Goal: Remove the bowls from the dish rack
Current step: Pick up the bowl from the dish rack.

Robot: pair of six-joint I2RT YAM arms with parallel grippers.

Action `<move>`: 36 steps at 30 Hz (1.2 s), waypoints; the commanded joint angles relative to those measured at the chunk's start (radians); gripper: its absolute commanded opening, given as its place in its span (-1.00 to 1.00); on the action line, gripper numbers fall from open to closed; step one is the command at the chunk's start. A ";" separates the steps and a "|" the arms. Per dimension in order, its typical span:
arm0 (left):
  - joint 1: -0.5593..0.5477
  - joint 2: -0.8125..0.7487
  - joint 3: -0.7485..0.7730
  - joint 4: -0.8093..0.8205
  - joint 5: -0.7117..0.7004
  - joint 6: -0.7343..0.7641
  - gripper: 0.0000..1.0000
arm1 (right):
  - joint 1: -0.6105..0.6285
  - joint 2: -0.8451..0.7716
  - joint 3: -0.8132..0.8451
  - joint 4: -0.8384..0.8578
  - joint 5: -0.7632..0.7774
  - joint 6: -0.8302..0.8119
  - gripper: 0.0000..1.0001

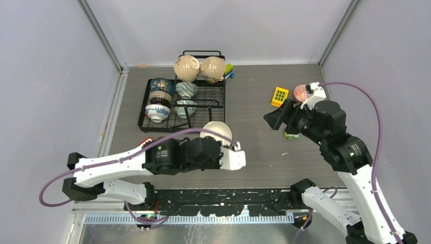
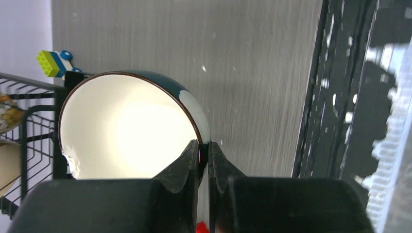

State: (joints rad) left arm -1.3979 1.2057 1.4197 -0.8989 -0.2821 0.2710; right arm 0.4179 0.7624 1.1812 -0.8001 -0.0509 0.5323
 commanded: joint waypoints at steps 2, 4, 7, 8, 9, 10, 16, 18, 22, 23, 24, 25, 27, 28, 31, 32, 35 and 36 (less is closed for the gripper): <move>-0.094 -0.134 -0.161 0.097 -0.020 0.246 -0.99 | 0.019 0.044 0.118 -0.141 -0.108 -0.084 0.64; -0.117 -0.170 -0.216 0.122 0.012 0.283 -0.99 | 0.047 0.071 0.134 -0.171 -0.163 -0.107 0.61; -0.131 -0.197 -0.255 0.127 0.051 0.292 -1.00 | 0.106 0.126 0.147 -0.223 -0.200 -0.139 0.57; -0.133 -0.200 -0.263 0.119 0.069 0.295 -0.99 | 0.133 0.144 0.151 -0.239 -0.193 -0.145 0.55; -0.133 -0.200 -0.270 0.108 0.094 0.300 -1.00 | 0.165 0.161 0.152 -0.249 -0.168 -0.150 0.53; -0.135 -0.195 -0.274 0.091 0.109 0.306 -0.99 | 0.203 0.175 0.151 -0.253 -0.142 -0.148 0.52; -0.154 -0.164 -0.300 0.006 0.173 0.335 -1.00 | 0.498 0.295 0.192 -0.240 0.044 -0.116 0.49; -0.159 -0.171 -0.314 0.014 0.184 0.342 -0.99 | 0.552 0.336 0.214 -0.236 0.115 -0.119 0.48; -0.161 -0.182 -0.315 0.015 0.203 0.345 -0.99 | 0.605 0.408 0.251 -0.250 0.155 -0.135 0.40; -0.161 -0.182 -0.315 0.014 0.210 0.342 -0.99 | 0.617 0.424 0.259 -0.253 0.163 -0.140 0.37; -0.162 -0.181 -0.314 0.015 0.216 0.339 -0.99 | 0.630 0.441 0.267 -0.255 0.169 -0.142 0.34; -0.162 -0.178 -0.314 0.014 0.223 0.336 -0.99 | 0.641 0.457 0.276 -0.259 0.176 -0.144 0.33; -0.166 -0.173 -0.313 0.013 0.236 0.330 -1.00 | 0.670 0.480 0.290 -0.258 0.186 -0.145 0.31; -0.169 -0.171 -0.315 0.014 0.240 0.328 -0.99 | 0.682 0.490 0.296 -0.258 0.193 -0.147 0.30; -0.175 -0.170 -0.319 0.019 0.245 0.323 -0.99 | 0.705 0.516 0.302 -0.261 0.202 -0.146 0.26; -0.174 -0.172 -0.320 0.022 0.244 0.322 -0.99 | 0.711 0.522 0.299 -0.258 0.199 -0.147 0.24; -0.176 -0.177 -0.320 0.033 0.242 0.319 -0.99 | 0.724 0.538 0.288 -0.253 0.199 -0.141 0.18; -0.176 -0.178 -0.320 0.035 0.242 0.318 -0.99 | 0.728 0.540 0.285 -0.250 0.200 -0.138 0.16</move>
State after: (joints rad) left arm -1.5681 1.0515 1.0878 -0.9325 -0.0376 0.5838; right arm 1.1313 1.2987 1.4422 -1.0603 0.1184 0.3969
